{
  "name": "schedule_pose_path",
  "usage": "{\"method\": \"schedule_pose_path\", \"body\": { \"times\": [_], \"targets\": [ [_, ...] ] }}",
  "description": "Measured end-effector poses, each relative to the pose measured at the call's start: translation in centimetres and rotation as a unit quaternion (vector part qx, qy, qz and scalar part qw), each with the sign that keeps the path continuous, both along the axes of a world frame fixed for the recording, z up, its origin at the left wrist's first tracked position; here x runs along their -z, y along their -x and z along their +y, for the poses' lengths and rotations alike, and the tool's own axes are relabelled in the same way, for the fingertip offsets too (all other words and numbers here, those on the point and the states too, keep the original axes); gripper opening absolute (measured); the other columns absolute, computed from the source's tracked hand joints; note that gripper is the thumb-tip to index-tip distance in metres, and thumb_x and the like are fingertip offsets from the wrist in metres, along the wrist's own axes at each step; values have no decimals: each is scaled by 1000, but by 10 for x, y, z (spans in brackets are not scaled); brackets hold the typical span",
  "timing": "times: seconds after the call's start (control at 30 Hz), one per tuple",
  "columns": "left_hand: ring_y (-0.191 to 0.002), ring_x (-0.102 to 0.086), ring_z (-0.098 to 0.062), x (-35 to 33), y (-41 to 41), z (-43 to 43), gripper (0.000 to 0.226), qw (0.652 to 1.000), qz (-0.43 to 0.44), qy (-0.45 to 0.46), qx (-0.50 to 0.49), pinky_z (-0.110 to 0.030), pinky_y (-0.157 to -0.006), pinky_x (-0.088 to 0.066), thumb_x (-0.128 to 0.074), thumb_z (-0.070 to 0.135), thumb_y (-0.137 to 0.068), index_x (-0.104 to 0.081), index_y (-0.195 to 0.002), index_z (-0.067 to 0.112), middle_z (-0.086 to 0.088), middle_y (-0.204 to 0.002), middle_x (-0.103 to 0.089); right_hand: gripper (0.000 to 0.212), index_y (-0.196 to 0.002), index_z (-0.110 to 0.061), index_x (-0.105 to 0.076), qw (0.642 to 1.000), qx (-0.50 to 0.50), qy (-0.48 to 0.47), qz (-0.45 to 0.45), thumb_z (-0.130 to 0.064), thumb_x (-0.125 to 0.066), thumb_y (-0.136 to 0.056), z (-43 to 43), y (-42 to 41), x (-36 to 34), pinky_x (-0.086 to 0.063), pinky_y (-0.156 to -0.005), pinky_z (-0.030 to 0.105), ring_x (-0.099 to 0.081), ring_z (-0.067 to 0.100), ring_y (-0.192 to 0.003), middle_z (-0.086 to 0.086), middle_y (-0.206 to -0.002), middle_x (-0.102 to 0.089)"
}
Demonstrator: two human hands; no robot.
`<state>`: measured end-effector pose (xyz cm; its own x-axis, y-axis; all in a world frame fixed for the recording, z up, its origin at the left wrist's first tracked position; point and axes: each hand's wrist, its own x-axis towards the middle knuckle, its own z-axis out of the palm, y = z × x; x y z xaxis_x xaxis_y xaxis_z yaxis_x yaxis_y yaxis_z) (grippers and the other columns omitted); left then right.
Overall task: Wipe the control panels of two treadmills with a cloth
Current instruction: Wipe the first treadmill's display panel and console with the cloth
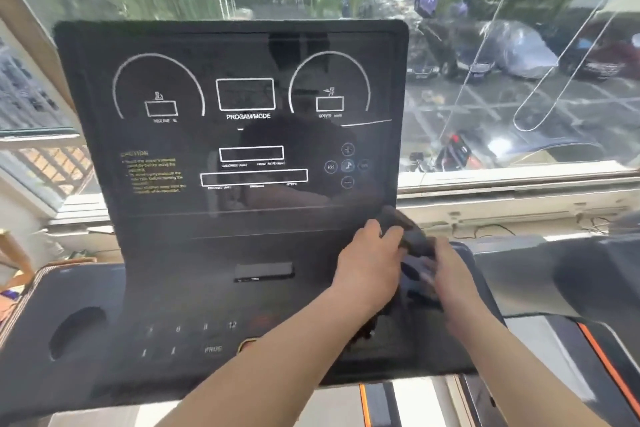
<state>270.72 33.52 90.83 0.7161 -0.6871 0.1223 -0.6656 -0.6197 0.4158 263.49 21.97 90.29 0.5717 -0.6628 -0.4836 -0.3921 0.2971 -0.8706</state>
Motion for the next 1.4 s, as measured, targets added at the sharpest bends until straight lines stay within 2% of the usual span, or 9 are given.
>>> {"method": "schedule_pose_path", "body": {
  "times": [0.13, 0.23, 0.47, 0.6, 0.7, 0.83, 0.97, 1.23, 1.4],
  "targets": [
    [-83, -52, -27, -56, -12, -2, 44, 966, -211, 149, -27, -36, -49, -48, -79, 18, -84, -65, -126, 24, -5, -100, -54, 32, -126, -16, -60, 998, -21, -8, -64, -36, -43, -109, -11, -11, -11, -50, -103, 46, -62, 28, -121, 9, -130, -63],
    [-79, -50, -28, -48, -46, -2, 49, 947, -306, 93, -19, -35, -52, -44, -83, 16, -76, -69, -122, 26, -8, -99, -58, 33, -135, -22, -57, 996, -62, 21, -64, -35, -41, -109, -11, -25, -20, -50, -106, 45, -63, 22, -120, 3, -132, -64],
    [-88, -51, -28, 23, -65, 40, 45, 951, -307, 8, 24, -38, -67, -42, -78, 25, -81, -66, -124, 34, -1, -106, -59, 30, -126, -18, -64, 988, -108, 104, -45, -30, -44, -107, -2, -41, -1, -50, -99, 40, -62, 19, -111, 5, -120, -68],
    [-86, -55, -31, 17, -82, 109, 40, 954, -299, 6, -28, -44, -68, -50, -76, 22, -85, -68, -122, 31, -3, -104, -60, 37, -130, -20, -61, 981, -132, 134, -53, -39, -38, -108, 6, -57, -8, -45, -105, 40, -56, 19, -118, -2, -126, -64],
    [-83, -57, -36, 16, -98, 180, 33, 947, -299, 8, -115, -46, -67, -53, -64, 22, -89, -73, -120, 25, -9, -104, -61, 38, -108, -12, -53, 981, -145, 115, -51, -41, -28, -109, 8, -64, -7, -41, -88, 36, -47, 21, -98, -2, -102, -52],
    [-84, -54, -40, 13, -103, 213, 35, 928, -259, 26, -265, -48, -67, -53, -73, 10, -89, -68, -123, 19, -14, -108, -58, 56, -148, -22, -43, 980, -157, 124, -5, -50, -18, -107, 4, -73, 2, -28, -122, 46, -39, 25, -144, -2, -152, -47],
    [-88, -55, -41, 12, -84, 160, 35, 909, -204, 70, -356, -49, -68, -49, -76, 15, -89, -69, -123, 20, -14, -108, -57, 56, -159, -31, -34, 975, -199, 96, -8, -53, -23, -109, -8, -70, 5, -20, -127, 45, -29, 16, -153, -12, -161, -37],
    [-84, -52, -31, 8, -48, 25, 53, 967, -226, 24, -111, -38, -61, -41, -88, 18, -68, -68, -115, 34, -4, -104, -59, 40, -127, -27, -58, 968, -232, 86, -51, -51, -33, -107, -22, -70, 10, -41, -117, 49, -55, 22, -132, 3, -135, -63],
    [-88, -47, -28, 12, -56, 19, 62, 967, -256, 0, -17, -37, -64, -38, -86, 16, -66, -66, -122, 34, -2, -108, -57, 35, -127, -30, -60, 968, -221, 77, -87, -37, -29, -114, -15, -68, 1, -51, -92, 27, -63, 8, -121, -5, -127, -70]
  ]
}}
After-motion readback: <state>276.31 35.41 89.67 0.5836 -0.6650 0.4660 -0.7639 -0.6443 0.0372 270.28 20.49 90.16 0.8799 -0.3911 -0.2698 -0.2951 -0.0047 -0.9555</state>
